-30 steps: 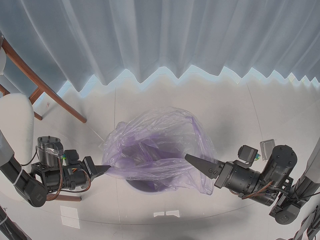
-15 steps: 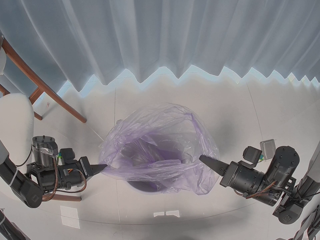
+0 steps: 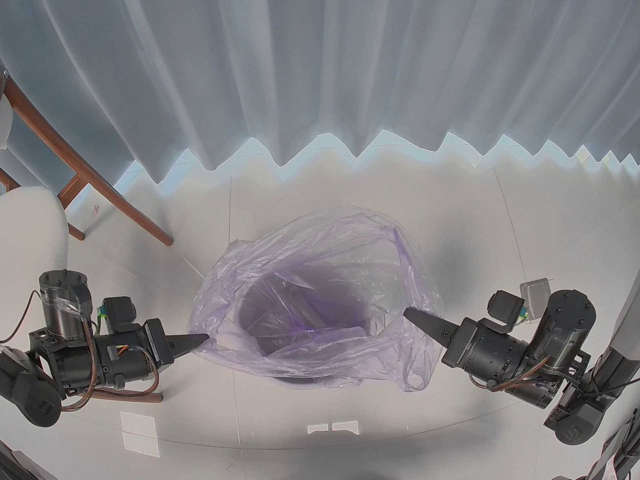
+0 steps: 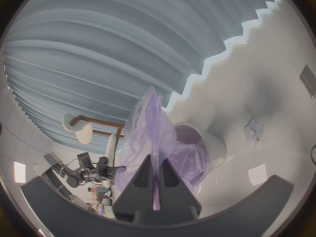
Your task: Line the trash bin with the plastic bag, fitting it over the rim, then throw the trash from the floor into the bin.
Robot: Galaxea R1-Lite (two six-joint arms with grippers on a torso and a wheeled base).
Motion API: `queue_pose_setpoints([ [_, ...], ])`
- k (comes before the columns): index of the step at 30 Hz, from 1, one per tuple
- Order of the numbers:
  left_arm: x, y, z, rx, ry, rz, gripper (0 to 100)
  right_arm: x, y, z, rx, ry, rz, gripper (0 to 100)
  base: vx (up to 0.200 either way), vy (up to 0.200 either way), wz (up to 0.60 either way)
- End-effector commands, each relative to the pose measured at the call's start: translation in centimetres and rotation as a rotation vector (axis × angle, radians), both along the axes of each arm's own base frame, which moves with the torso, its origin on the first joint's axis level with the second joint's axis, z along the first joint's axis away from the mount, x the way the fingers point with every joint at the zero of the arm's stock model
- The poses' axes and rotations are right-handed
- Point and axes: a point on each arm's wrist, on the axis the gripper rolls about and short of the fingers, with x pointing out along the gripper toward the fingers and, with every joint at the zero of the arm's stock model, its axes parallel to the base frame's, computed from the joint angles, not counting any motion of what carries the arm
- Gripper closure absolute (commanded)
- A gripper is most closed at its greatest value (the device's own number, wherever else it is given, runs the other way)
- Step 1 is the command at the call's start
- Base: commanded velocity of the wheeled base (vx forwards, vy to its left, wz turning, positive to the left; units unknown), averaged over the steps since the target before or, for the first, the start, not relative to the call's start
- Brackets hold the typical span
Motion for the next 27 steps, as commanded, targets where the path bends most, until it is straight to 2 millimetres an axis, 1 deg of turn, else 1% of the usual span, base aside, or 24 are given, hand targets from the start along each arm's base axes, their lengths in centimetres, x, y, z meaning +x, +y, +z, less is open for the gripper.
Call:
queue_pose_setpoints([
  [1, 0.6, 0.0, 0.6, 0.003, 0.001, 0.006, 100, 0.5, 0.4, -1.6, -0.045, 0.024, 0.004, 100, 0.0, 0.0, 0.0],
  [4, 1.3, 0.0, 0.3, 0.012, 0.018, 0.024, 100, -0.2, 1.8, -2.2, -0.054, 0.042, 0.059, 100, 0.0, 0.0, 0.0],
  [6, 1.7, 0.1, 0.2, 0.013, 0.021, 0.033, 100, -0.2, 2.2, -2.5, -0.06, 0.044, 0.07, 100, 0.0, 0.0, 0.0],
  [7, 1.9, 0.0, 0.0, 0.014, 0.026, 0.032, 100, 0.2, 3.0, -2.9, -0.065, 0.042, 0.083, 100, 0.0, 0.0, 0.0],
  [8, 1.9, 0.0, 0.0, 0.014, 0.026, 0.032, 100, 0.2, 3.0, -2.9, -0.065, 0.042, 0.083, 100, 0.0, 0.0, 0.0],
  [9, 1.9, -0.2, 0.0, 0.009, 0.026, 0.021, 100, 0.8, 3.9, -3.2, -0.058, 0.035, 0.092, 100, 0.0, 0.0, 0.0],
  [12, 1.9, -0.7, 0.0, 0.005, 0.026, -0.002, 100, 1.4, 5.1, -3.8, -0.058, 0.03, 0.108, 100, 0.0, 0.0, 0.0],
  [14, 2.2, -1.2, -0.4, 0.001, 0.046, -0.016, 100, 1.7, 6.2, -4.3, -0.057, 0.028, 0.123, 100, 0.0, 0.0, 0.0],
  [17, 2.9, -1.7, -1.0, -0.025, 0.064, -0.015, 100, 2.7, 7.3, -5.0, -0.05, 0.02, 0.126, 100, 0.0, 0.0, 0.0],
  [18, 3.0, -1.7, -1.0, -0.03, 0.062, -0.013, 100, 2.8, 7.4, -5.1, -0.049, 0.018, 0.127, 100, 0.0, 0.0, 0.0],
  [20, 3.7, -2.0, -1.3, -0.097, 0.057, 0.012, 100, 3.7, 8.3, -6.1, -0.053, 0.015, 0.128, 100, 0.0, 0.0, 0.0],
  [23, 4.5, -2.4, -1.4, -0.203, 0.059, 0.041, 100, 5.0, 9.0, -6.9, -0.068, -0.018, 0.121, 100, 0.0, 0.0, 0.0],
  [26, 5.1, -2.9, -1.4, -0.318, 0.073, 0.057, 100, 5.7, 9.2, -6.6, -0.062, -0.051, 0.11, 100, 0.0, 0.0, 0.0],
  [27, 5.1, -3.0, -1.4, -0.325, 0.075, 0.057, 100, 5.7, 9.2, -6.5, -0.061, -0.053, 0.11, 100, 0.0, 0.0, 0.0],
])
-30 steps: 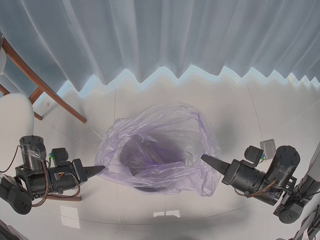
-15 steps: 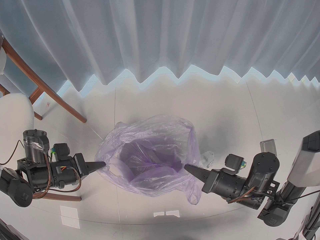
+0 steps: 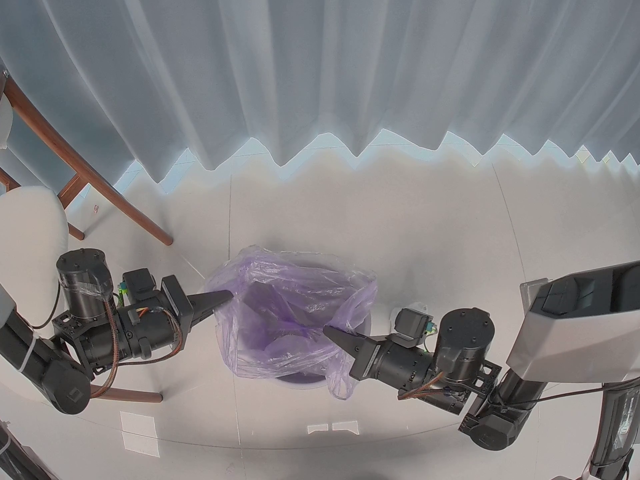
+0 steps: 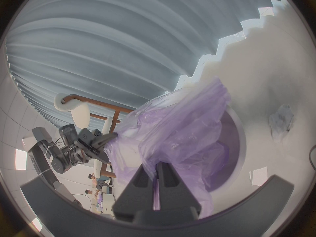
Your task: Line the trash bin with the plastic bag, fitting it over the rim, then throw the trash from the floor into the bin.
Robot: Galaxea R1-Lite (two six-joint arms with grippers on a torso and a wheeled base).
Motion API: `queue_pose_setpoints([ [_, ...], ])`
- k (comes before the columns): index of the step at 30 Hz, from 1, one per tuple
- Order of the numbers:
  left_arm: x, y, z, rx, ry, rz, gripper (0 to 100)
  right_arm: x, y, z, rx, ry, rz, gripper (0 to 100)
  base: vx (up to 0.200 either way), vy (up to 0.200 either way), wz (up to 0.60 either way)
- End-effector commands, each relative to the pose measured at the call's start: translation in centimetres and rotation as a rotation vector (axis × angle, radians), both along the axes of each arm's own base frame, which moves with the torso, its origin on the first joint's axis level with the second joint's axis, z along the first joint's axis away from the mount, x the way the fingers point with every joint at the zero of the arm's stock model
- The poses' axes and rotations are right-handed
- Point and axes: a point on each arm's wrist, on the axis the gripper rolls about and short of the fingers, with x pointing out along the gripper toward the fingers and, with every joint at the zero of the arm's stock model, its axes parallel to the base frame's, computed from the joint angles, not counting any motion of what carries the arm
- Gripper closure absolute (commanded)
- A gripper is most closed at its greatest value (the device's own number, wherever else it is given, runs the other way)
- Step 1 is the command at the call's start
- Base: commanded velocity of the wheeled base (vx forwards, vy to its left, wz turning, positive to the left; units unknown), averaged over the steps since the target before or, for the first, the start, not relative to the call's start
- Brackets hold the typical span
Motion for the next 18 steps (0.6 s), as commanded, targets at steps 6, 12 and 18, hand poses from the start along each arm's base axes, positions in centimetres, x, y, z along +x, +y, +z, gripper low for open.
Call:
queue_pose_setpoints([
  [6, 0.1, -3.9, -3.0, -0.172, 0.088, -0.088, 100, 0.7, -0.9, 0.6, 0.002, -0.038, -0.031, 100, 0.0, 0.0, 0.0],
  [12, -0.9, -7.5, -7.3, -0.101, 0.166, -0.133, 100, -0.2, -2.6, -0.9, -0.073, 0.016, -0.069, 100, 0.0, 0.0, 0.0],
  [18, 0.0, -7.8, -8.4, -0.091, 0.184, -0.065, 100, 0.9, -2.6, -0.9, -0.07, -0.011, -0.112, 100, 0.0, 0.0, 0.0],
])
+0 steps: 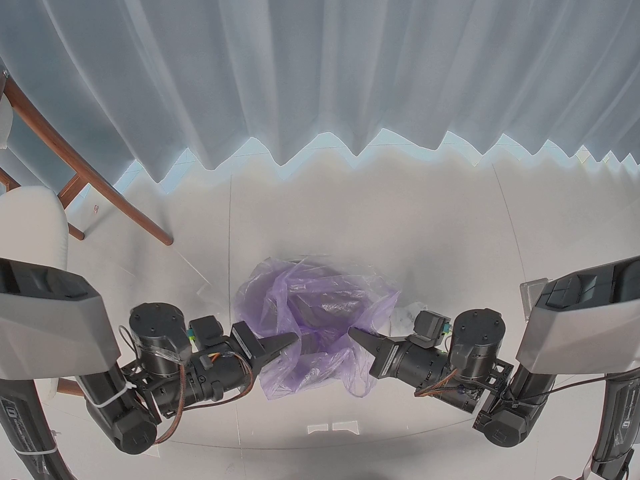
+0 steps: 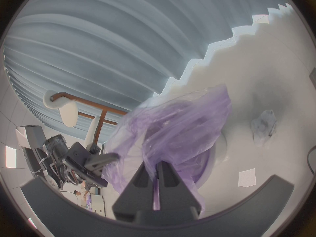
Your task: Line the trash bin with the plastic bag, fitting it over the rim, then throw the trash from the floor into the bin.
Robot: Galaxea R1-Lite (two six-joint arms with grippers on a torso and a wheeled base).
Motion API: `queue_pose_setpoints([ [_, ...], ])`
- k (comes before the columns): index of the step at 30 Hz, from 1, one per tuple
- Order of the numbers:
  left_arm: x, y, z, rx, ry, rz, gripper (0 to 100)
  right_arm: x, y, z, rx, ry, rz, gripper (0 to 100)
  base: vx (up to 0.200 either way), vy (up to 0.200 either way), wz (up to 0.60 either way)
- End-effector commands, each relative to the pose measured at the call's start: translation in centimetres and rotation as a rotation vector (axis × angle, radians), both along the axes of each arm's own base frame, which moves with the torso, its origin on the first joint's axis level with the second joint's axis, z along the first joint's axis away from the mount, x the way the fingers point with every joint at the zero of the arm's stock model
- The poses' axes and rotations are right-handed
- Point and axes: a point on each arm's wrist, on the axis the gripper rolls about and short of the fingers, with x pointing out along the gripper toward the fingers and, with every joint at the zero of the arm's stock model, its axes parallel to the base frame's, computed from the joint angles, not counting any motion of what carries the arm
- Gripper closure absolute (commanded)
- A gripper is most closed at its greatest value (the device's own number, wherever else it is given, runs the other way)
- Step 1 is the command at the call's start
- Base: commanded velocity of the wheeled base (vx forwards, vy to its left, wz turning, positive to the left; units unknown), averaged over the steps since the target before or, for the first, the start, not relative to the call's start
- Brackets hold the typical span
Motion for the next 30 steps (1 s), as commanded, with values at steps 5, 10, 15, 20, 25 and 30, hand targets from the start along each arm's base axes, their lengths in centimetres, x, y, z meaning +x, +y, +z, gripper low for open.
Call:
queue_pose_setpoints([
  [5, 1.1, 0.6, -2.2, -0.014, 0.106, 0.025, 100, 2.3, 1.9, 1.3, 0.059, -0.076, -0.008, 100, 0.0, 0.0, 0.0],
  [10, 1.8, 3.4, -0.7, -0.05, 0.08, 0.073, 100, 3.2, 4.4, 0.3, 0.032, -0.029, 0.025, 100, 0.0, 0.0, 0.0],
  [15, 1.5, 4.6, 0.1, -0.065, 0.068, 0.042, 100, 3.7, 6.8, -1.6, 0.024, -0.017, 0.06, 100, 0.0, 0.0, 0.0],
  [20, 1.1, 4.8, 0.9, -0.077, 0.047, 0.036, 100, 4.5, 7.6, -3.3, -0.016, 0.027, 0.058, 100, 0.0, 0.0, 0.0],
  [25, 0.9, 4.3, 0.4, -0.059, 0.057, 0.015, 100, 4.3, 6.5, -1.0, 0.024, 0.019, 0.037, 100, 0.0, 0.0, 0.0],
  [30, 1.1, 5.0, 0.3, -0.022, 0.024, 0.033, 100, 2.1, 3.9, 2.0, 0.067, 0.071, 0.019, 100, 0.0, 0.0, 0.0],
])
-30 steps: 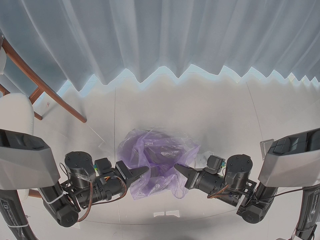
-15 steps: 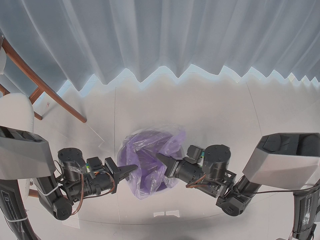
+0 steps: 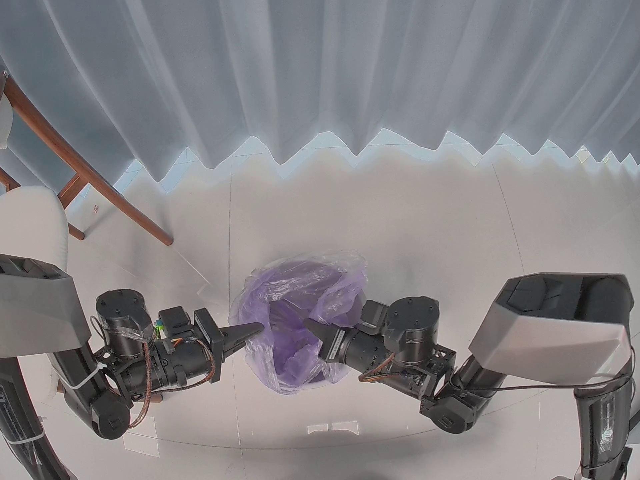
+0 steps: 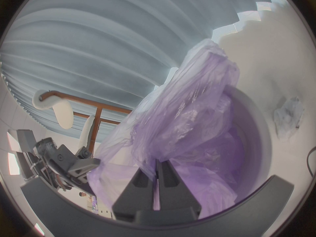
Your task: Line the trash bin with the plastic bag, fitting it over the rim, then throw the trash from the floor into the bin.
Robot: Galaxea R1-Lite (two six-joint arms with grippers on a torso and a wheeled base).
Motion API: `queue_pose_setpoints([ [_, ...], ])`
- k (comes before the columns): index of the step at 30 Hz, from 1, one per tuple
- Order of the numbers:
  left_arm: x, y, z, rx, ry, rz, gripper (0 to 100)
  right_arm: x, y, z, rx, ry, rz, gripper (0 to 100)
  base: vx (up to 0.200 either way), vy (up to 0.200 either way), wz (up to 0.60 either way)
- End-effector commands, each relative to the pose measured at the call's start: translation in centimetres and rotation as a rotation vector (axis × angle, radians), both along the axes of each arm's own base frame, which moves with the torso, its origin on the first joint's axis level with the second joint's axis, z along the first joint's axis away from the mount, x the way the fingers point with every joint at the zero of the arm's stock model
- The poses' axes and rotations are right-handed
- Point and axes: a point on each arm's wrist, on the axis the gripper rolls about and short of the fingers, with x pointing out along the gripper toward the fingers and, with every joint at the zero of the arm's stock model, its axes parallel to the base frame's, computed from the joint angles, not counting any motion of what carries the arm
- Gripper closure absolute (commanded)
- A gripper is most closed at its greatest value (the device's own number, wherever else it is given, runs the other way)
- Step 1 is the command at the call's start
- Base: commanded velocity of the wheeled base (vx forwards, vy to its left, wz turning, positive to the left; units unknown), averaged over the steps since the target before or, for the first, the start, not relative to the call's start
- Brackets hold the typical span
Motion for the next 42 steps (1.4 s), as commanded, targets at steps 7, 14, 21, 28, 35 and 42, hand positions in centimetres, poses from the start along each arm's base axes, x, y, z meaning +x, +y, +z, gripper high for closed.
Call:
queue_pose_setpoints([
  [7, 0.2, 2.0, -1.1, 0.223, 0.048, 0.008, 100, -4.8, -5.1, 2.0, -0.053, 0.102, -0.016, 100, 0.0, 0.0, 0.0],
  [14, -2.3, 2.6, 1.1, 0.442, -0.028, -0.057, 100, -6.1, -6.4, 1.0, -0.095, 0.135, -0.015, 100, 0.0, 0.0, 0.0],
  [21, -3.5, 2.7, 0.4, 0.688, -0.065, -0.041, 100, -6.8, -7.1, 0.0, -0.139, 0.168, -0.016, 100, 0.0, 0.0, 0.0],
  [28, -1.5, 2.4, -5.1, 0.868, 0.029, -0.004, 100, -6.0, -7.3, -3.4, -0.256, 0.18, -0.041, 100, 0.0, 0.0, 0.0],
  [35, -0.5, 2.4, -8.1, 0.866, -0.034, 0.068, 100, -4.4, -8.2, -5.9, -0.242, 0.132, -0.108, 100, 0.0, 0.0, 0.0],
  [42, -0.1, 2.9, -8.0, 0.854, -0.062, 0.105, 100, -2.9, -9.6, -5.3, -0.21, 0.108, -0.172, 100, 0.0, 0.0, 0.0],
])
